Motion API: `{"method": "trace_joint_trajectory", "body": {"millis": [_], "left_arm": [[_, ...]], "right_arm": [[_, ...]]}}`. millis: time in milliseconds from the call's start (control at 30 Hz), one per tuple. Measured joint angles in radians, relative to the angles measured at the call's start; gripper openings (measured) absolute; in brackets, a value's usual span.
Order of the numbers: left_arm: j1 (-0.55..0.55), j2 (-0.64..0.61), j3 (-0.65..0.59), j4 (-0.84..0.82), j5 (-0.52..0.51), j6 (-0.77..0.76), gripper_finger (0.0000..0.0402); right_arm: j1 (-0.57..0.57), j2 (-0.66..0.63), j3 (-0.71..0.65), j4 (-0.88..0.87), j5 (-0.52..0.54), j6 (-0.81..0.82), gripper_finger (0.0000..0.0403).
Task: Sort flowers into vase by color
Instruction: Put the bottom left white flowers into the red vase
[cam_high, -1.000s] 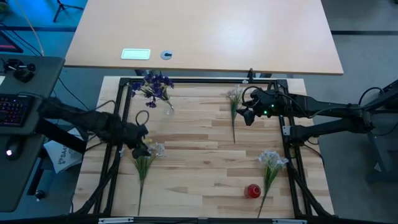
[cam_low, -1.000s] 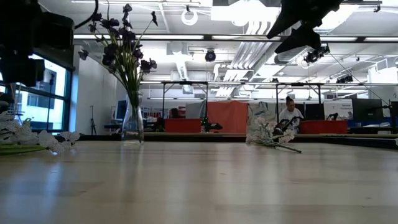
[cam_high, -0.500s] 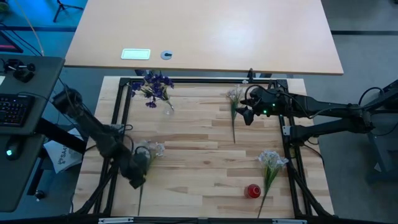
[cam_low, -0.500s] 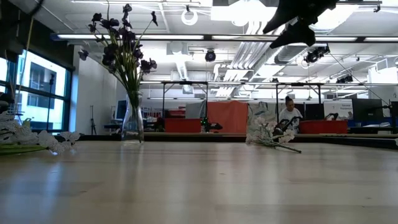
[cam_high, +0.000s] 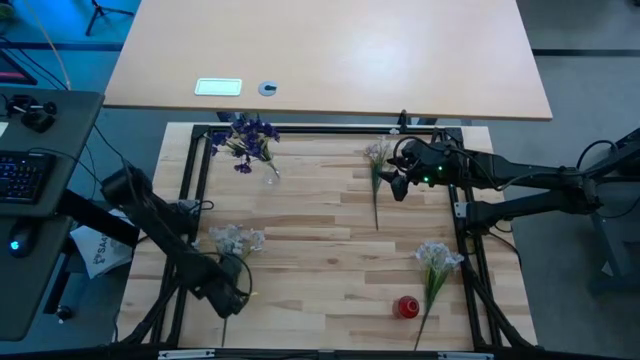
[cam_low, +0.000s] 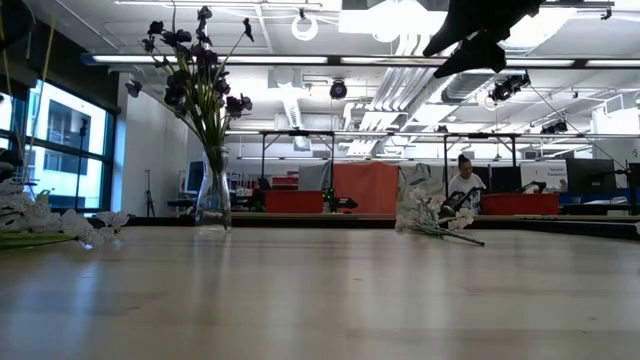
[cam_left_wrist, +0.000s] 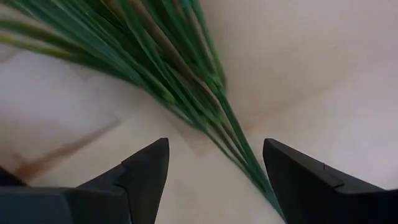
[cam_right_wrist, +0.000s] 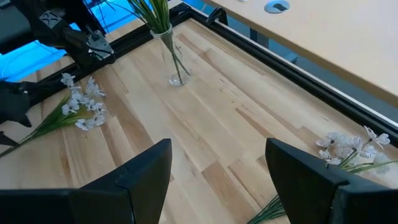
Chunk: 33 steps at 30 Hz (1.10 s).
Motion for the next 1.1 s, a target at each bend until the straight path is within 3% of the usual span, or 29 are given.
{"method": "trace_joint_trajectory", "body": {"millis": [200,433,533,667,733,933,1100], "left_arm": [[0.018,0.065,0.005,0.022,-0.003,-0.09,0.0248],[0.037,0.09,0.005,0.012,-0.006,-0.074,0.0229],[0.049,0.085,0.004,0.024,-0.006,-0.038,0.0164],[0.053,0.062,0.001,0.068,-0.032,0.082,0.0035],[0.047,0.042,-0.001,0.063,-0.059,0.134,0.0014],[0.045,-0.105,-0.005,0.081,-0.292,0.356,0.0003],[0.073,-0.304,-0.002,0.272,-0.558,0.718,0.0001]], "right_arm": [[0.0,0.0,0.0,0.0,0.0,-0.011,0.0254],[0.0,0.0,0.0,0.0,0.0,-0.018,0.0254],[0.0,0.0,0.0,-0.001,0.0,-0.018,0.0254],[0.0,0.0,0.0,-0.001,0.0,-0.018,0.0254],[0.0,0.0,0.0,0.0,0.0,-0.018,0.0254],[0.0,0.0,0.0,-0.001,0.0,-0.018,0.0254],[0.0,0.0,0.0,0.0,0.001,-0.015,0.0254]]}}
